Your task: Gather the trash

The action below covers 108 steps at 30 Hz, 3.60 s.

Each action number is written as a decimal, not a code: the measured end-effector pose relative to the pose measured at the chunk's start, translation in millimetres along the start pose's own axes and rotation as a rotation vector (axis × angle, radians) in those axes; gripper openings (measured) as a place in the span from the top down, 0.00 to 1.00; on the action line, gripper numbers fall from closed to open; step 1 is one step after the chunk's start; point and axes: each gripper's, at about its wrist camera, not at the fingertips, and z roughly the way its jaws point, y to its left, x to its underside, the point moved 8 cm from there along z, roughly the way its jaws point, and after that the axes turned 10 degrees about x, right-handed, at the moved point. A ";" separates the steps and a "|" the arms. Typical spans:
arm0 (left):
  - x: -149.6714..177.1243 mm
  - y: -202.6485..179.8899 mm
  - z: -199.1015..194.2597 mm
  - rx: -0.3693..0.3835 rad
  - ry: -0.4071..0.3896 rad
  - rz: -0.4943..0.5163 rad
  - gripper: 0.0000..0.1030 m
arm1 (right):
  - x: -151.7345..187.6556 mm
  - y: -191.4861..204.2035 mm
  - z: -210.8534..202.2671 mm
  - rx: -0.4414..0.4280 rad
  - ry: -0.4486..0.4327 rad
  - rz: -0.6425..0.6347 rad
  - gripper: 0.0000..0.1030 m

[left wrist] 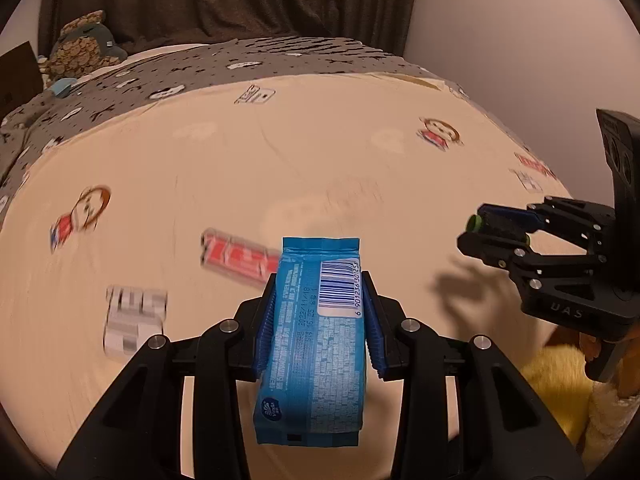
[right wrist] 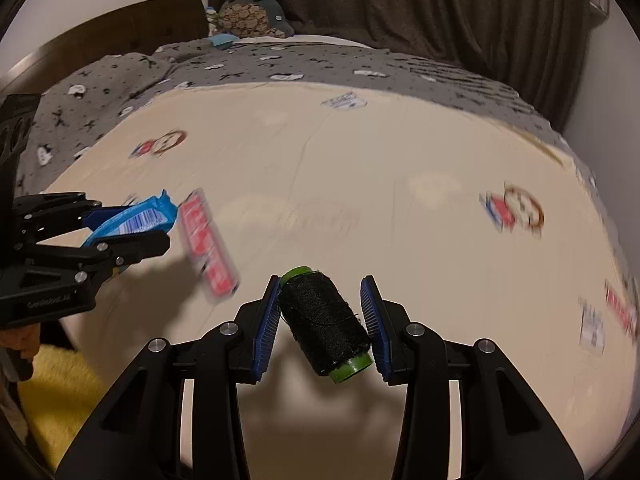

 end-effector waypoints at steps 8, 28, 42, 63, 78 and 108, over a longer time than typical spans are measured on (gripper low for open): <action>82.8 -19.8 -32.4 -0.028 -0.013 -0.047 0.64 | 78.4 19.0 -33.2 -0.041 0.016 0.096 0.60; 266.2 -50.4 11.4 -0.008 0.277 -0.116 0.64 | 228.4 99.5 3.2 -0.105 0.291 0.115 0.60; 314.8 -43.0 52.1 0.016 0.447 -0.165 0.62 | 251.0 106.3 33.2 -0.132 0.415 0.112 0.58; 235.1 -40.8 -19.8 -0.108 0.206 -0.129 0.08 | 195.0 43.6 -32.5 0.013 0.172 0.201 0.03; 118.6 -80.9 -146.6 -0.252 -0.256 -0.005 0.08 | 107.9 7.3 -160.1 0.175 -0.273 0.261 0.03; 89.3 -92.7 -205.6 -0.320 -0.450 -0.002 0.08 | 76.9 -1.5 -217.5 0.295 -0.435 0.268 0.03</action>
